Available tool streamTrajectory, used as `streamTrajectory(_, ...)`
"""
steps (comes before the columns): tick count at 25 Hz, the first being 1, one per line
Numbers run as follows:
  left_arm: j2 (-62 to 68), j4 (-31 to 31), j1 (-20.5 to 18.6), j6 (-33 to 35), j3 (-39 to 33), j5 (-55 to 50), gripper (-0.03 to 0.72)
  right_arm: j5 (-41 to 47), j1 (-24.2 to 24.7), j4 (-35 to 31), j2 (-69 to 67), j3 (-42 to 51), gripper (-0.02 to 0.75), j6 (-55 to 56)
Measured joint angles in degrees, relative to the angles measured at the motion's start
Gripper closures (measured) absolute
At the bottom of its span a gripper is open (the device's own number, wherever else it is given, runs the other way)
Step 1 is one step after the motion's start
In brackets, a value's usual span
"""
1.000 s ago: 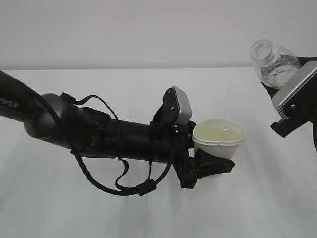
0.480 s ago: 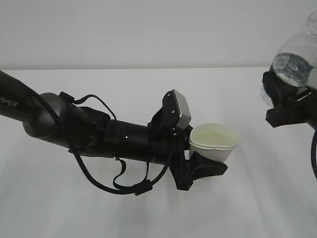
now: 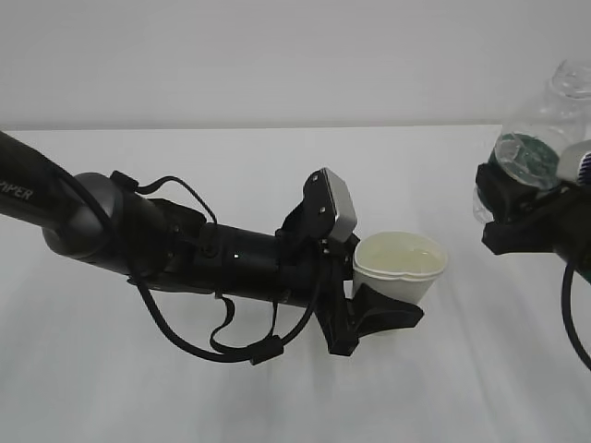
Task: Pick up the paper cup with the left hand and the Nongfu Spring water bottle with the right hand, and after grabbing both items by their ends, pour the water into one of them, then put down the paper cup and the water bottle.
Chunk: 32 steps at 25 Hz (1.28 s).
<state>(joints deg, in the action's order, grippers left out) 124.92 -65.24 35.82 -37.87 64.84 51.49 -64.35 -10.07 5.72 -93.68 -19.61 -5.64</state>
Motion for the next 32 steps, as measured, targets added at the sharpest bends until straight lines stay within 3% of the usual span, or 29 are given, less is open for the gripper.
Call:
streamTrajectory(23, 0.0, 3.3, 0.0, 4.6, 0.0, 0.0, 0.249, -0.1, 0.0, 0.1, -19.5, -9.7, 0.292, 3.3)
streamTrajectory(32, 0.6, 3.7, -1.3, 5.0, 0.0, 0.0, 0.253, -0.2, 0.0, 0.1, -26.8, -15.6, 0.292, 10.5)
